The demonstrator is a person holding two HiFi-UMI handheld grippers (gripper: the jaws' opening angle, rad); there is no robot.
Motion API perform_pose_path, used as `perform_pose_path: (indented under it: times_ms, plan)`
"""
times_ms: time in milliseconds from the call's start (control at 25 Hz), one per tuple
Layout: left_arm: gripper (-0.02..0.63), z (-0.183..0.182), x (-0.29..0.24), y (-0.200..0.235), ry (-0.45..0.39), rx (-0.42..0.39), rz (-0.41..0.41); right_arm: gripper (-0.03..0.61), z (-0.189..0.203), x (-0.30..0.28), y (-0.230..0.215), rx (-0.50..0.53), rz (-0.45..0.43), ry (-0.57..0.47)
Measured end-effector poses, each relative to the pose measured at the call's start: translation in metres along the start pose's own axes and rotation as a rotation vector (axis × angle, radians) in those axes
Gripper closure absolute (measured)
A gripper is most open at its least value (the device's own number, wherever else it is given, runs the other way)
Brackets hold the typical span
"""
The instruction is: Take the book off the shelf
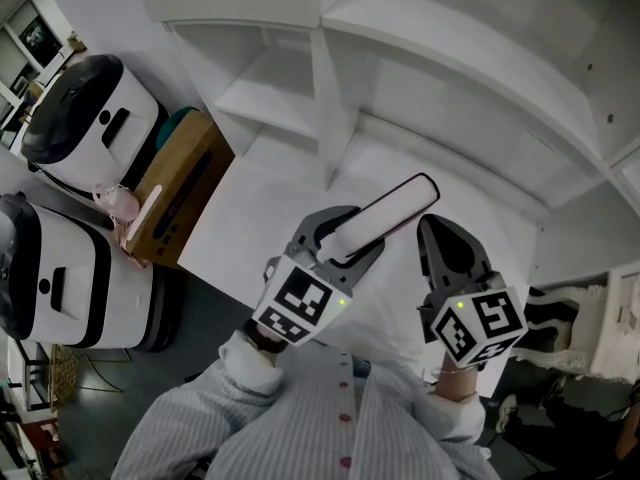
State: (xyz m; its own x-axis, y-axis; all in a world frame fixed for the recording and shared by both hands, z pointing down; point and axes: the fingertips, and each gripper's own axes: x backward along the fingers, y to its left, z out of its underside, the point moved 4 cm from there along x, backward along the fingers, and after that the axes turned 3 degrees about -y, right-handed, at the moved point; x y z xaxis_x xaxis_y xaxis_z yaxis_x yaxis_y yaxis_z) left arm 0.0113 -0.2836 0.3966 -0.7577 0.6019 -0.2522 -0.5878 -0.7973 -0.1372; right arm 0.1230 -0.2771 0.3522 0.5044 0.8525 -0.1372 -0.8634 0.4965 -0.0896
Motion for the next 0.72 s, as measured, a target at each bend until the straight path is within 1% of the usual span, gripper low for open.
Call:
perform_pose_path:
  times_ms: [440, 720]
  plan:
    - [0.382, -0.002, -0.011, 0.004, -0.008, -0.007, 0.049, 0.563, -0.004, -0.003, -0.005, 0.007, 0.031, 0.004]
    - [0.382, -0.004, -0.012, 0.004, -0.012, -0.010, 0.066, 0.563, -0.003, 0.001, -0.007, 0.002, 0.046, 0.010]
